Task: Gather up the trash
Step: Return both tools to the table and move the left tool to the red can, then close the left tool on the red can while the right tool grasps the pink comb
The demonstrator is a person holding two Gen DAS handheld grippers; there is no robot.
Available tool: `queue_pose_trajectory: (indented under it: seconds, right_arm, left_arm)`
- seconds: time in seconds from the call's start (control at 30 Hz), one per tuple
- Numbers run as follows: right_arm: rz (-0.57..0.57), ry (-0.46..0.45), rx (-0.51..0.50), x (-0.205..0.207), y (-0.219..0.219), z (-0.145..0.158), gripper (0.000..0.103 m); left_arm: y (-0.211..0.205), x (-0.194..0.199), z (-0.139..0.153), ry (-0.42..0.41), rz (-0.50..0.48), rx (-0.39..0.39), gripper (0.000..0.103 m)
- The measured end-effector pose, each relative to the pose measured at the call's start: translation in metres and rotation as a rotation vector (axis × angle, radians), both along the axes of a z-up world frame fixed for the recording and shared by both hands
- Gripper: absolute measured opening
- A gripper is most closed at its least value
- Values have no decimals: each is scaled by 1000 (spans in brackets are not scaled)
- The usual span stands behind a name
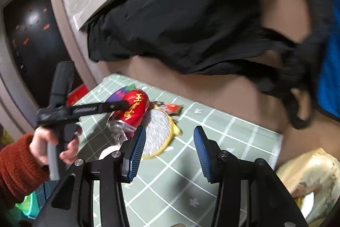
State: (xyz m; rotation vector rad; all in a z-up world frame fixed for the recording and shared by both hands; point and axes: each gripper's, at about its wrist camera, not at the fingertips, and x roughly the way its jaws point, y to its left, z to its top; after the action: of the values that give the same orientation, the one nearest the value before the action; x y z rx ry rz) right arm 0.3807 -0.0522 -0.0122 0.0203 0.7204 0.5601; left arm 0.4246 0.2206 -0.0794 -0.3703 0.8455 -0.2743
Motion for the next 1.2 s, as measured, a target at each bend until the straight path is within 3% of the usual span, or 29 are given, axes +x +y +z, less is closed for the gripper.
queue_pose_trajectory:
  seconds: [0.17, 0.37, 0.47, 0.57, 0.67, 0.8, 0.9, 1.0, 1.13, 1.2]
  right_arm:
    - [86, 66, -15, 14, 35, -14, 45]
    - [113, 87, -66, 29, 67, -30, 45]
    - [185, 90, -67, 22, 79, -33, 45]
    - [288, 87, -46, 4, 86, -34, 45]
    - [320, 57, -129, -14, 92, -39, 45]
    - [295, 93, -227, -14, 95, -57, 45]
    - [255, 133, -222, -9, 84, -66, 45]
    - [230, 136, -191, -12, 67, -64, 36]
    - [214, 150, -196, -22, 52, -65, 16]
    - [211, 142, -209, -30, 45, -66, 15]
  left_arm:
    - [23, -50, -4, 34, -16, 65, 53]
    - [63, -99, 17, -27, 49, -13, 53]
    - [78, -117, 25, -53, 99, -24, 53]
    - [90, -129, 28, -56, 129, -30, 53]
    - [92, -132, 23, -40, 136, -46, 53]
    - [85, -133, 14, -16, 130, -80, 53]
    - [71, -135, 12, -18, 101, -78, 53]
    - [55, -134, 10, -15, 75, -67, 53]
    - [40, -123, 10, -28, 60, -94, 53]
    - [31, -108, 10, -31, 46, -125, 53]
